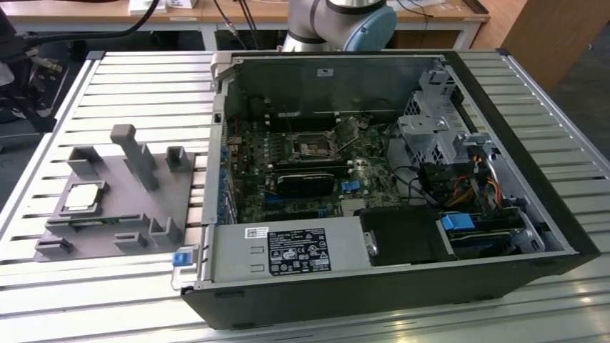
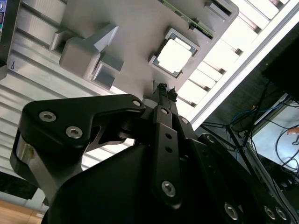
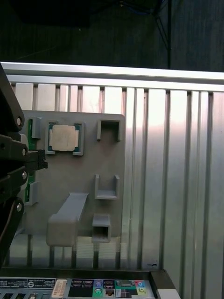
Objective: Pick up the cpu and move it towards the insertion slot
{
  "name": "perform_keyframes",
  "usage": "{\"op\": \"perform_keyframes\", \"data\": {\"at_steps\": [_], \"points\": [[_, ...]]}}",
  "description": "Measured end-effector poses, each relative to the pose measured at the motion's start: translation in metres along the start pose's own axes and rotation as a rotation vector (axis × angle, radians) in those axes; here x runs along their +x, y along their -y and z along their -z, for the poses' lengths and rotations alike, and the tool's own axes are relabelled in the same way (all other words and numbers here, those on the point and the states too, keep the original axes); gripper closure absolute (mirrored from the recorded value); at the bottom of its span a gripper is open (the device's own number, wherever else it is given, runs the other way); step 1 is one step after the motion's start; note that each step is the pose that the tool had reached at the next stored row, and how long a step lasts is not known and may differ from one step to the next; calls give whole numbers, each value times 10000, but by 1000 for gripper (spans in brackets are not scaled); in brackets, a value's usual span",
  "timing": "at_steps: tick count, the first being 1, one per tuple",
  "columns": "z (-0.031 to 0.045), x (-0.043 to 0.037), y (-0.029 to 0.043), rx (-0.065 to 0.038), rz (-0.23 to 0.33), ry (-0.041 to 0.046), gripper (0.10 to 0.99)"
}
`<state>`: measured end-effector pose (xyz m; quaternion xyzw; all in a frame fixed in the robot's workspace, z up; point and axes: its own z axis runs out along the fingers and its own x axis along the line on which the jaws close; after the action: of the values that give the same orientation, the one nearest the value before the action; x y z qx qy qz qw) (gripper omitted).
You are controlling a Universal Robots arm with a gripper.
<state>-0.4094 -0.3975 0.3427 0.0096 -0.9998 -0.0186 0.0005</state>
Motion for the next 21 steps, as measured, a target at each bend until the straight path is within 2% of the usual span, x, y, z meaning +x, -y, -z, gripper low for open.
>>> {"op": "perform_keyframes", "data": {"at_steps": [21], "points": [[-65, 3, 2, 0, 0, 1, 980]]}}
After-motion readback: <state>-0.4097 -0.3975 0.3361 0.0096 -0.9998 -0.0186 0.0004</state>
